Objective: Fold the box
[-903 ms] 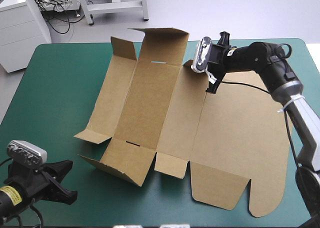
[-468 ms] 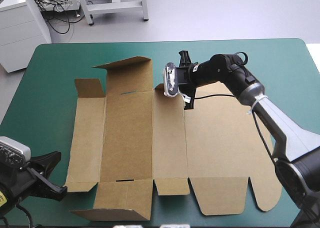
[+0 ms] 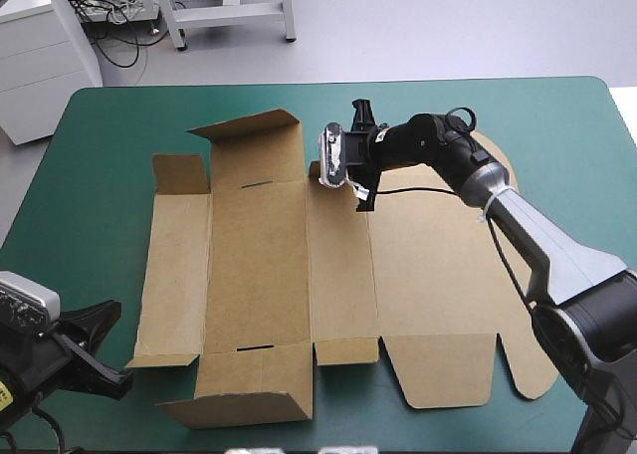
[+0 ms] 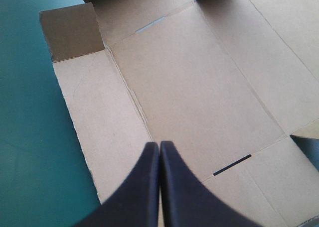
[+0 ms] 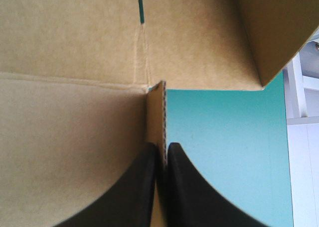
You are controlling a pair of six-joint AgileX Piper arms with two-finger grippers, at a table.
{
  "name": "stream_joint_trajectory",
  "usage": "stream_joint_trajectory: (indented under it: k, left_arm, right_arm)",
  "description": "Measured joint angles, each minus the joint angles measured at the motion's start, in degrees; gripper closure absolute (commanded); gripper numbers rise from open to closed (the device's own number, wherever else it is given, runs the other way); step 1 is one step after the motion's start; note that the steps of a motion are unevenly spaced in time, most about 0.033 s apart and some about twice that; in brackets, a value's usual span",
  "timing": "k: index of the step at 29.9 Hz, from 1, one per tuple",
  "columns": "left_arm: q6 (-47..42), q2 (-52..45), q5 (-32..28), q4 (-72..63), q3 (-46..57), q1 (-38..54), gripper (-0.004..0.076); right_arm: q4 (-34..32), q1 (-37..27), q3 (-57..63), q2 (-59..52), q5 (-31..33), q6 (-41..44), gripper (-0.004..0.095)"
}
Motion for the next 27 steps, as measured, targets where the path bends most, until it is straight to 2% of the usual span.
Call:
stream_joint_trajectory:
  k: [4,6,9,14,16,19,23,25,27]
  left_arm:
    - [0.0,0.0,-0.2,0.1,0.0,0.0,0.0756]
    - [0.0,0.0,-0.2,0.2,0.0,0.0,0.0756]
    - [0.0,0.0,-0.2,0.2,0.0,0.0,0.0756]
    - [0.0,0.0,-0.2,0.3,0.0,0.0,0.0756]
    - [0.0,0.0,-0.2,0.4,0.0,0.0,0.0756]
    - [0.0,0.0,-0.3,0.7,0.0,0.0,0.0756]
    - [0.0,0.0,-0.4,0.7,0.0,0.0,0.0756]
    - [0.0,0.0,-0.7,0.7,0.0,0.0,0.0756]
    - [0.0,0.0,-1.2,0.7,0.0,0.0,0.0756]
  right_arm:
    - [0.8,0.0,0.0,0.0,-0.3,0.0,0.0216]
    - [1.0,0.0,0.0,0.0,-0.5,0.0,0.0099]
    - [1.1,0.0,0.0,0.0,-1.4,0.8,0.0075]
    - [0.9,0.0,0.0,-0.1,-1.9,7.0,0.0081]
    - [-0.3,0.0,0.0,-0.5,-1.9,10.8,0.0131]
    - [-4.5,0.0,0.0,-2.2,-1.8,22.1,0.0320]
    - [-14.8,0.0,0.0,-6.0,-0.8,40.3,0.0756]
    - [-21.6,0.0,0.0,-8.1,1.2,48.2,0.0936]
    - [-27.9,0.0,0.0,-9.7,4.2,54.5,0.0924]
